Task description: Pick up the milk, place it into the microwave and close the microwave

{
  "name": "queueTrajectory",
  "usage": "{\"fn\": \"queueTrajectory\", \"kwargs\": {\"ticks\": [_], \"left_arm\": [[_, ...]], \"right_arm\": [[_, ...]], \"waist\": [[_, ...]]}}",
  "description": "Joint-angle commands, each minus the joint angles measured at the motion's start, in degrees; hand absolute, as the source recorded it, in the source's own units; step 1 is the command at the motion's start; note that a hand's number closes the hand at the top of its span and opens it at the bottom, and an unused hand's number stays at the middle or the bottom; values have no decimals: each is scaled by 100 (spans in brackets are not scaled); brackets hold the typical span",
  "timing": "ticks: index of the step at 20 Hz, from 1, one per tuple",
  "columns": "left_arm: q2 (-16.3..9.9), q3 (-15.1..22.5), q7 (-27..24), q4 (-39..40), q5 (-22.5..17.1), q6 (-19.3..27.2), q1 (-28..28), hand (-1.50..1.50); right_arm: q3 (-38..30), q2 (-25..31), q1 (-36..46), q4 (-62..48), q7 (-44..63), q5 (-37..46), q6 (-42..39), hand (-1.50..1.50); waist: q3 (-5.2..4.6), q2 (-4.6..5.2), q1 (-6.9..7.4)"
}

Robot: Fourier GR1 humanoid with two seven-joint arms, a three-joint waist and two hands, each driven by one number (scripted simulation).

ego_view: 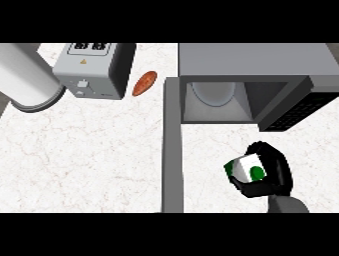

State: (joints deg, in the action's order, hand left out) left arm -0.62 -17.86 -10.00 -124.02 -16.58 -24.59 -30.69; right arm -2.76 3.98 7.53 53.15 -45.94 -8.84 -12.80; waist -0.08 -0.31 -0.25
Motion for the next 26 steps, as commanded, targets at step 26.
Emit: {"fn": "queueTrajectory", "kwargs": {"ticks": [26], "left_arm": [[-385, -1072, 13, 685, -787, -682, 218, -150]], "right_arm": [[2159, -396, 588, 3137, 3109, 112, 3946, 150]], "waist": [[7, 45, 130]]}}
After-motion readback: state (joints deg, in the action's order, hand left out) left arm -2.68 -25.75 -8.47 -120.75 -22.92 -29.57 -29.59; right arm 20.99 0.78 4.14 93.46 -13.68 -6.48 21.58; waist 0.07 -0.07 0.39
